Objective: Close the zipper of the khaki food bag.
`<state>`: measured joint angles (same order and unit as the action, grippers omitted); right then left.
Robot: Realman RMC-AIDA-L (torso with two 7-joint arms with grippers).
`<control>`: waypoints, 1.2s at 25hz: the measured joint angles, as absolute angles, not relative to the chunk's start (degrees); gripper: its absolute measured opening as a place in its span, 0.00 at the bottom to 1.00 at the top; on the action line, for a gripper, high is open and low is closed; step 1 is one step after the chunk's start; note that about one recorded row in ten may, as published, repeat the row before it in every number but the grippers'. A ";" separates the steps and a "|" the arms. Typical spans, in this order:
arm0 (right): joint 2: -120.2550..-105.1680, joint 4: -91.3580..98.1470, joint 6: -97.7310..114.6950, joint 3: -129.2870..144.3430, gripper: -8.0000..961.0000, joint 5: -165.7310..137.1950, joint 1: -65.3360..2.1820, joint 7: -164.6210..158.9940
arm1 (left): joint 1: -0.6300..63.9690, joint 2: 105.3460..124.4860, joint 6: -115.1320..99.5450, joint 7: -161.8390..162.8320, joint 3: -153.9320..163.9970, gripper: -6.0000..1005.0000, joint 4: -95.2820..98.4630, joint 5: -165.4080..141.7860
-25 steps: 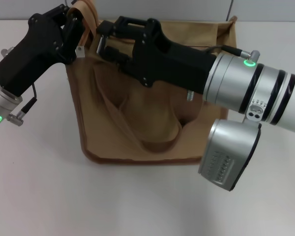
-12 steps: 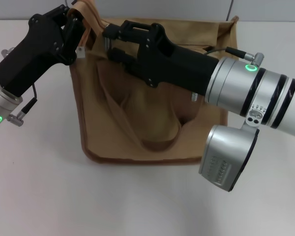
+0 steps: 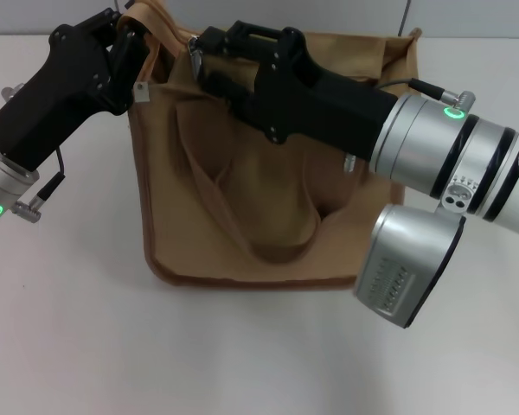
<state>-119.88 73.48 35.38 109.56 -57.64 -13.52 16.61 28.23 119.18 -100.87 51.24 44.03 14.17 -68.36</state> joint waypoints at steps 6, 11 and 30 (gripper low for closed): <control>-119.87 73.09 35.73 109.82 0.54 -54.75 -13.91 16.62 | 28.30 119.18 -101.06 51.24 44.03 0.08 13.80 -68.34; -119.88 72.46 35.94 110.04 0.54 -53.61 -14.10 16.37 | 28.30 119.18 -101.07 51.24 44.03 0.08 13.71 -68.34; -118.42 83.55 45.75 96.38 0.54 -53.48 -9.62 -43.64 | 28.21 119.18 -101.19 51.24 44.02 0.09 13.71 -68.38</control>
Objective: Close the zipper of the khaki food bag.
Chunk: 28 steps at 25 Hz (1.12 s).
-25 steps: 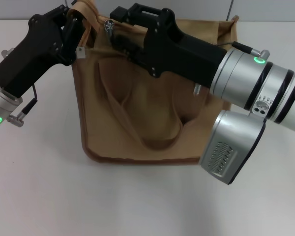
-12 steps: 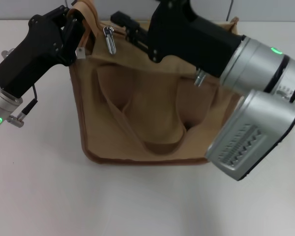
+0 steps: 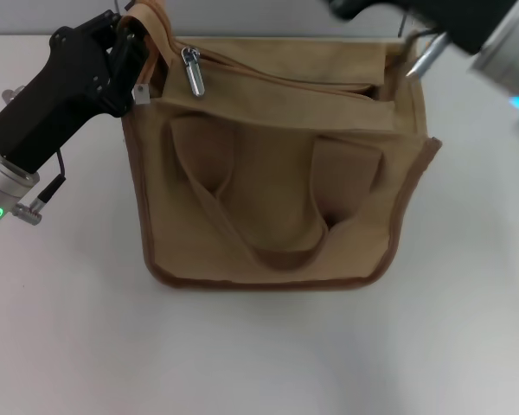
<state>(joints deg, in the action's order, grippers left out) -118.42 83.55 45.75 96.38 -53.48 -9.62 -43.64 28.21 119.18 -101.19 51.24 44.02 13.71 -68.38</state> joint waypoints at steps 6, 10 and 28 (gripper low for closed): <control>-117.12 80.53 70.94 76.03 0.54 -70.39 -17.29 -87.70 | 28.44 119.18 -101.19 51.24 44.03 0.09 13.71 -68.39; -116.90 72.76 86.47 64.58 0.54 -79.75 -25.94 -109.89 | 28.93 119.18 -101.25 51.24 44.08 0.09 13.71 -68.73; -114.43 47.87 98.22 61.39 0.54 -86.50 -39.23 -119.23 | 29.41 119.18 -103.05 51.23 45.82 0.10 13.94 -68.81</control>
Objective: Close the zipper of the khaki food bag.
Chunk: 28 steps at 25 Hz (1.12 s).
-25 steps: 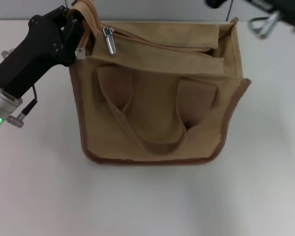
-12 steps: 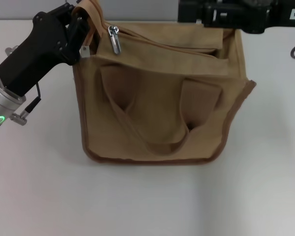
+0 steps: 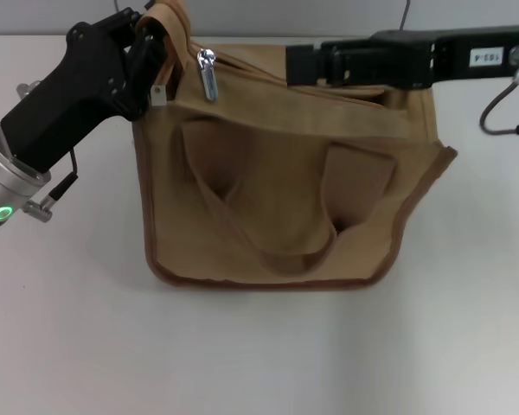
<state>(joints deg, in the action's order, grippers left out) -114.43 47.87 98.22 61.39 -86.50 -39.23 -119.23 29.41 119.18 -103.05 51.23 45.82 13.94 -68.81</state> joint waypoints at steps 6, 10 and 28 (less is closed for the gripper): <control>-114.12 40.86 100.14 59.07 0.54 -85.47 -42.27 -125.86 | 29.95 119.18 -103.27 51.24 46.39 0.10 13.76 -68.79; -113.77 38.86 96.84 57.89 0.54 -86.22 -44.10 -134.07 | 30.45 119.18 -103.26 51.24 47.21 0.10 13.91 -68.79; -114.60 35.33 94.69 61.47 0.54 -88.87 -46.29 -140.02 | 31.45 119.18 -102.67 51.20 47.12 0.10 14.34 -68.46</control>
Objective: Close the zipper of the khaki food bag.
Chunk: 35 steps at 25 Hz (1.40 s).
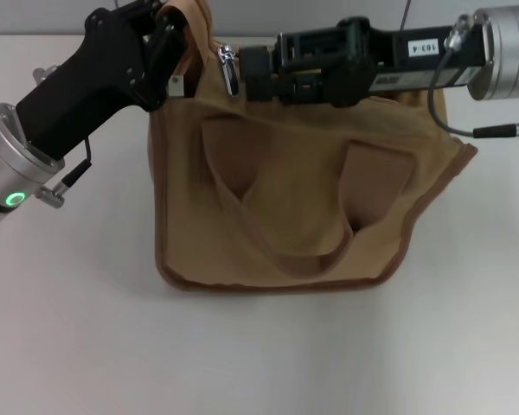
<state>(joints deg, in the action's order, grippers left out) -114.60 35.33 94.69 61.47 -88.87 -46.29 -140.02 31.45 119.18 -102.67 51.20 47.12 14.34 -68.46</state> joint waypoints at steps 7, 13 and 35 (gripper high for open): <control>-114.27 35.39 94.10 61.44 0.54 -89.68 -46.07 -137.63 | 31.74 119.18 -102.21 51.23 47.11 0.10 14.13 -68.41; -114.08 35.56 93.31 61.10 0.54 -91.11 -46.34 -137.14 | 31.99 119.18 -102.04 51.24 47.03 0.11 13.91 -67.89; -114.41 36.00 89.97 61.70 0.54 -94.35 -51.35 -135.36 | 32.26 119.18 -102.26 51.32 47.55 0.11 13.60 -67.63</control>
